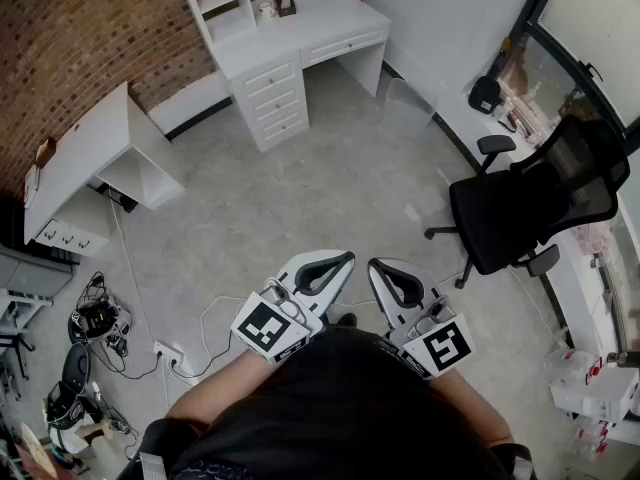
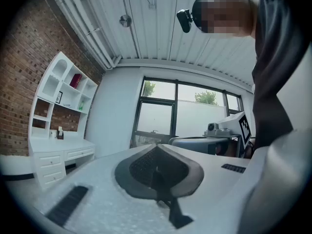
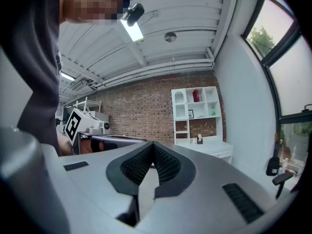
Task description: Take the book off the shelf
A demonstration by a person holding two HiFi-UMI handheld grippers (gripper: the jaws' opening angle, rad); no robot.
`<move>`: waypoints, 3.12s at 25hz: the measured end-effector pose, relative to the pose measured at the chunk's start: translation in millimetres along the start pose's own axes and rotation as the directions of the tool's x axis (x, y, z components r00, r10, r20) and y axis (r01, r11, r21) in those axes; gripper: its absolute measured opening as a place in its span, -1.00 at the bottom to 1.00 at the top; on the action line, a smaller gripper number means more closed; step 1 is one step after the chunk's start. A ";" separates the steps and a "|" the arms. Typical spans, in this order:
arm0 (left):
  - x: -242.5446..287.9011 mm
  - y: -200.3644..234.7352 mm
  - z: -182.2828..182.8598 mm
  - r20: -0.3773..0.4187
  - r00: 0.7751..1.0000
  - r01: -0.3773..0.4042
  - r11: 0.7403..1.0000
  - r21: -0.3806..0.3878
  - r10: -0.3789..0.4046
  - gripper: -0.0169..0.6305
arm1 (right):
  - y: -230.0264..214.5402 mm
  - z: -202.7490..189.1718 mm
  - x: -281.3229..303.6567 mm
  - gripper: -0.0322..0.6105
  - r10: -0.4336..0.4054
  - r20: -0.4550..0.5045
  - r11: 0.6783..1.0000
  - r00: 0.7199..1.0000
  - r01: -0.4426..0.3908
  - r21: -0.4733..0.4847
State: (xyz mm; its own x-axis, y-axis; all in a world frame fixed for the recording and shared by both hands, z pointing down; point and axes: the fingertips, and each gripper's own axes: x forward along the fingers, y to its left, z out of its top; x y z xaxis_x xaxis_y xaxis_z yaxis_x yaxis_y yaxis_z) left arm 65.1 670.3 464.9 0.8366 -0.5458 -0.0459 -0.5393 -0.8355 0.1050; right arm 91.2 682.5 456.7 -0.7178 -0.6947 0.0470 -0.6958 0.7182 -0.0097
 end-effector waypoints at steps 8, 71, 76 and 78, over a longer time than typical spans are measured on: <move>-4.2 13.2 -2.6 -0.008 1.000 -0.014 1.000 -0.014 0.014 -0.92 | 0.7 -1.8 10.9 -0.85 0.009 -0.006 1.000 1.000 -0.009 0.010; 342.5 513.0 37.3 0.006 0.984 -0.180 0.983 -0.040 0.180 -0.92 | -459.0 17.2 435.3 -0.85 0.231 -0.011 0.966 0.973 -0.228 0.119; 365.3 561.2 40.1 0.012 0.988 -0.152 0.986 -0.066 0.153 -0.92 | -491.0 24.1 473.1 -0.85 0.199 0.028 0.970 0.980 -0.201 0.139; 372.5 585.2 39.2 0.015 0.990 -0.140 0.988 -0.057 0.141 -0.92 | -506.0 17.7 490.5 -0.85 0.177 0.003 0.973 0.984 -0.175 0.147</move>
State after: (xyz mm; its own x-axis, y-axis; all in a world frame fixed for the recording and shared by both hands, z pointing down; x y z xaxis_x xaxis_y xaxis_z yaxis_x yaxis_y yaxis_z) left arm 57.3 -24.5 470.4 0.7505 -0.6592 -0.0457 -0.6449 -0.7458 0.1673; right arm 90.6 -22.4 466.9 -0.8294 -0.5571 0.0417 -0.5556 0.8149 -0.1648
